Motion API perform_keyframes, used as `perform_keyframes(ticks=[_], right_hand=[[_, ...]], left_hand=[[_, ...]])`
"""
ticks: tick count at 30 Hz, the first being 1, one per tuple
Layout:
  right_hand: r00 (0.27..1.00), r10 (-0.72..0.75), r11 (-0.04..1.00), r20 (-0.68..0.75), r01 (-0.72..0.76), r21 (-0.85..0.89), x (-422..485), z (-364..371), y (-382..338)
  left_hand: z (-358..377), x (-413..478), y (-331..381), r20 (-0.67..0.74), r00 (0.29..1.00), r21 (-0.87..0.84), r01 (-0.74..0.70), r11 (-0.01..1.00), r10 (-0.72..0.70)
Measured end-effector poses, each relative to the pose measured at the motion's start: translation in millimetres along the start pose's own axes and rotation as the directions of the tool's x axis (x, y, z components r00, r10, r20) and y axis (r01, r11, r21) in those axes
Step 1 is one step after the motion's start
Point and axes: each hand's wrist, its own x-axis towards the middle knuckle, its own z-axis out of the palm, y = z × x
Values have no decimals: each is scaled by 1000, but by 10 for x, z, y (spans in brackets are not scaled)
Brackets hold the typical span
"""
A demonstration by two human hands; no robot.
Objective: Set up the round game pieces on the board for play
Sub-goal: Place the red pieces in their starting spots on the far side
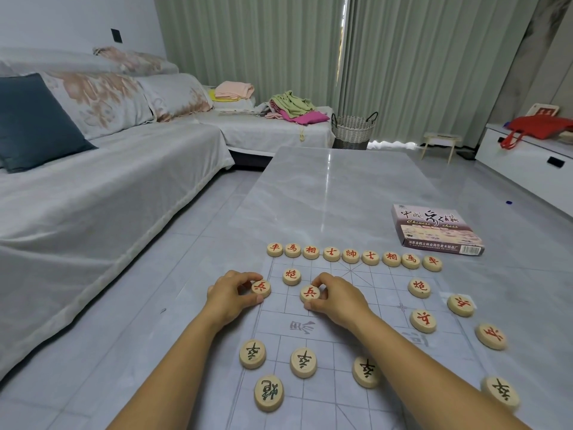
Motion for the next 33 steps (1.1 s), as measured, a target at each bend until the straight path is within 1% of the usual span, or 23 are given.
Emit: perform_keyframes(ticks=[7,17,18,20,22,24,25,27,29,30,32,33], right_hand=[[1000,-11,1000,0,11,-1,8,7,9],[999,-32,999,10,32,9,23,15,22],[999,-42,999,23,42,18,18,4,18],[997,-58,994,43,54,94,-16,-56,21],[997,-78,987,3,76,144,-85,-201,78],[993,-84,993,-77,89,76,-181,-426,231],[992,-69,997,-109,72,20,-237,-554,347],[992,2,994,-124,-16,-110,-373,-794,620],[993,96,976,-72,-108,-186,-507,-942,875],[993,119,972,-25,-122,-202,-566,-977,966],[990,122,968,68,-104,-227,-653,-977,1059],[990,112,968,84,-89,-236,-675,-959,1084]], left_hand=[[11,3,-11,-8,1000,-31,2,1000,-3],[24,-16,16,-56,998,-29,9,1000,-11],[18,-22,16,-55,998,-36,10,999,-12],[7,-33,5,-49,999,-62,16,998,-19],[-1,-38,-23,-45,999,-112,22,994,-27],[-10,-41,-53,-41,999,-165,21,986,-28],[-12,-43,-66,-38,999,-184,20,983,-28],[-15,-44,-81,-32,999,-194,20,981,-27],[-19,-42,-81,-14,999,-195,25,980,-29],[-27,-40,-72,1,1000,-200,27,980,-27],[-61,-44,-48,46,999,-226,38,973,-28],[-81,-56,-40,65,997,-242,45,969,-30]])
